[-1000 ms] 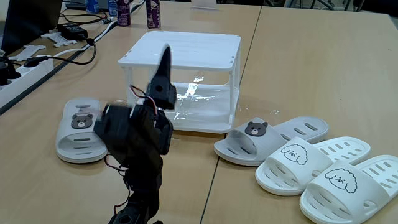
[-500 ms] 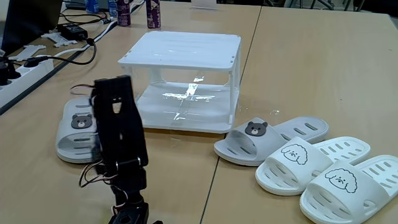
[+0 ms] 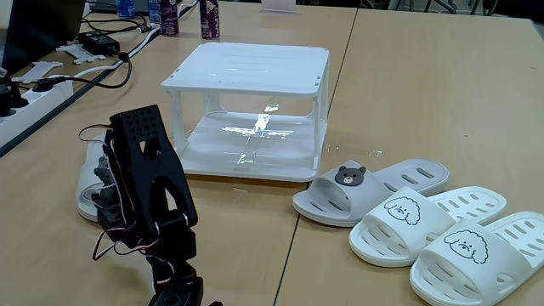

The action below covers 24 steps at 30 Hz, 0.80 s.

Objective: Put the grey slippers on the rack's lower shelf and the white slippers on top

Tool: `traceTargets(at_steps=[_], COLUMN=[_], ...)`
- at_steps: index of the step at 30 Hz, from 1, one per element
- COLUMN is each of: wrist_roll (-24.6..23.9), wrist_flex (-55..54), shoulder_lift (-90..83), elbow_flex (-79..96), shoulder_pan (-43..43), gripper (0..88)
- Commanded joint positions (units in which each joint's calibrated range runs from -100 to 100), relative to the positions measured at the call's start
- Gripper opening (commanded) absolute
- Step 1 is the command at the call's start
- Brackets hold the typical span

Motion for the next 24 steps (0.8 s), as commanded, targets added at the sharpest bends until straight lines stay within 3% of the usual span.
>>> traceTargets(at_steps=[1,3,12,24], wrist_roll=[0.4,0.4,0.4,0.4], wrist_flex=[0.4,2.0,8.8,26.1], shoulder_lift=[-0.1,-0.1,4.5,6.4], elbow_flex=[-2.5,-3.6,-14.1,-33.1], shoulder_pan=[2.9,4.3,4.7,8.1], gripper=[23.4,26.8,26.8,27.3])
